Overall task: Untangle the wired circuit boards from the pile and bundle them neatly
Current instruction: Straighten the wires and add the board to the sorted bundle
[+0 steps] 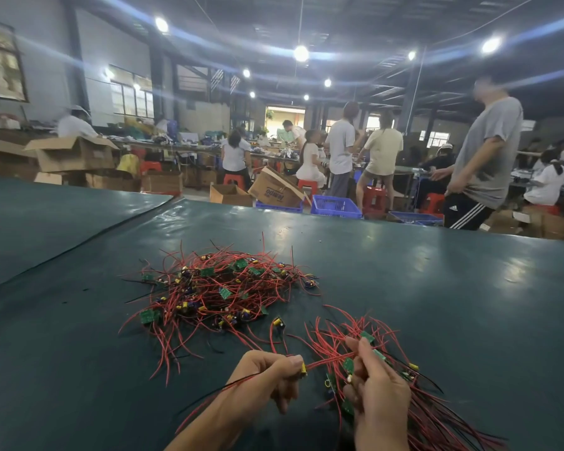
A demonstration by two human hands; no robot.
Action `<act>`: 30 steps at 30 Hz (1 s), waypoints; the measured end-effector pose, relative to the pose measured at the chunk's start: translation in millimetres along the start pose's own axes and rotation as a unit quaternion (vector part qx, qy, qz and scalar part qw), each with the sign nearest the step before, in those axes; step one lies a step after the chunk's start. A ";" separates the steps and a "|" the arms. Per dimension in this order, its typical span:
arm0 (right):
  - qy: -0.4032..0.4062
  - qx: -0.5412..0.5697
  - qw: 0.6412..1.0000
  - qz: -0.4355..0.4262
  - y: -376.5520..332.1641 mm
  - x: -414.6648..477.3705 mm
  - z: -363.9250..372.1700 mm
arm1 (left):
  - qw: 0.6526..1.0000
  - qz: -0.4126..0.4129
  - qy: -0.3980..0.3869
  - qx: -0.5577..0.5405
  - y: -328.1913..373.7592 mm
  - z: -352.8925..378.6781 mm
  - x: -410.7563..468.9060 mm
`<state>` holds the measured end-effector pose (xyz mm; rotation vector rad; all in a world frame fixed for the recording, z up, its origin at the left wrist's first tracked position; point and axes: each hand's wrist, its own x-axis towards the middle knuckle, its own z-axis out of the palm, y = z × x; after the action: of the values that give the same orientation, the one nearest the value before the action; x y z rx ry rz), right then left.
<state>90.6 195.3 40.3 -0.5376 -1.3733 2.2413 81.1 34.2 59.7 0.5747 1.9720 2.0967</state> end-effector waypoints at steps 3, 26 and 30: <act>-0.018 0.000 0.999 -0.028 1.7 -5.5 4.9 | 0.998 -0.005 0.040 -0.047 1.9 -5.7 0.7; -0.089 -0.149 0.980 0.094 11.6 -28.6 23.5 | 0.995 -0.080 0.026 -0.048 -8.5 -4.9 3.5; -0.030 0.011 0.987 0.159 5.0 -20.2 17.0 | 0.962 0.026 0.171 0.210 -22.3 -27.5 10.8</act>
<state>97.0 169.7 44.9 -0.7298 -1.3700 2.5404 57.4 15.5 38.3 0.3463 2.6565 1.9130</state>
